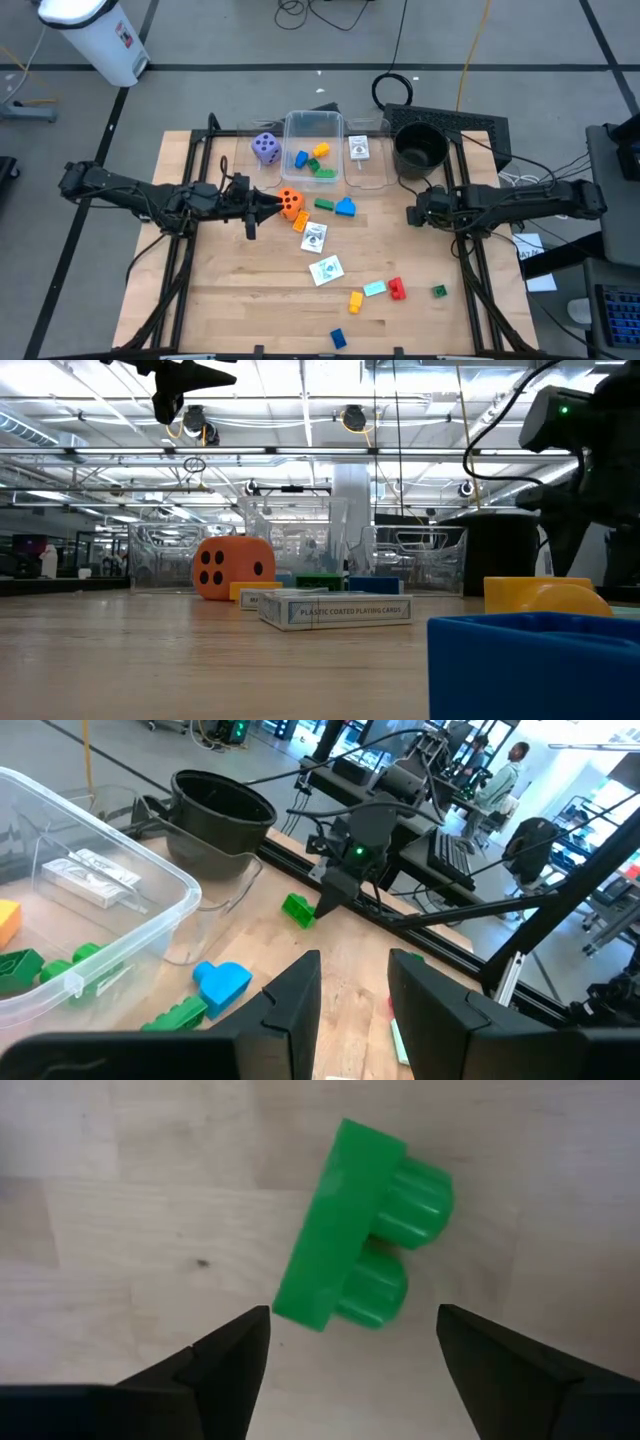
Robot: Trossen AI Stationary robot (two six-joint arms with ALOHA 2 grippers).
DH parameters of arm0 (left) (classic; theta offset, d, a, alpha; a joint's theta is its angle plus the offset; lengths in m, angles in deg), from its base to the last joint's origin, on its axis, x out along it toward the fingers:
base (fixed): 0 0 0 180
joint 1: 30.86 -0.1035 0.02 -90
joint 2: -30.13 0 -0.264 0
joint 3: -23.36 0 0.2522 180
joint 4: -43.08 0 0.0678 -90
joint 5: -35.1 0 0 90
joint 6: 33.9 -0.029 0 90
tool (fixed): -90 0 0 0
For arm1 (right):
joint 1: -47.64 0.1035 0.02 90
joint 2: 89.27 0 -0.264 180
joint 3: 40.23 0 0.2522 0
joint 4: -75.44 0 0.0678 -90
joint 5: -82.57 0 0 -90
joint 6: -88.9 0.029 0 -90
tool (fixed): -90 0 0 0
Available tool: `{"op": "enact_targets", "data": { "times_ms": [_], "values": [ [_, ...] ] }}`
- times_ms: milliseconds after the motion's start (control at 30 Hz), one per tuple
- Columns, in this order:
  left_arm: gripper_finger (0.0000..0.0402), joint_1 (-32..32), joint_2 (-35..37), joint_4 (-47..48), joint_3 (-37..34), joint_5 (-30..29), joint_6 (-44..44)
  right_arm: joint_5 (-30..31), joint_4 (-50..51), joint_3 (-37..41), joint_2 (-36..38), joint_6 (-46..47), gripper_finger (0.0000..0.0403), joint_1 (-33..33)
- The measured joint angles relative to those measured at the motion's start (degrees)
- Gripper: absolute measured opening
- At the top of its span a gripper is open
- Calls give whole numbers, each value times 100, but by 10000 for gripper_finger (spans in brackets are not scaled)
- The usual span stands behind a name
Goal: Pick & Place Toys
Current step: Put the green two stud game piece into the middle transparent bin
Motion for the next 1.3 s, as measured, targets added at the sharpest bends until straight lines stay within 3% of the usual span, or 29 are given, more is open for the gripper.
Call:
{"op": "enact_targets", "data": {
  "times_ms": [433, 867, 1067, 1300],
  "values": [
    [122, 0, 0, 8, 0, 2, -11, -100, -1192, 603, -62, 305, 270, -412],
    [122, 0, 2, 37, 0, -3, -20, 28, -1115, 632, -83, 213, 185, -424],
    [122, 0, 1, 39, 0, -7, -20, 15, -1319, 650, -29, 57, 181, -424],
    [122, -3, 0, -20, 0, -9, -12, -155, -2671, 676, 229, -145, 177, -293]
  ]
}}
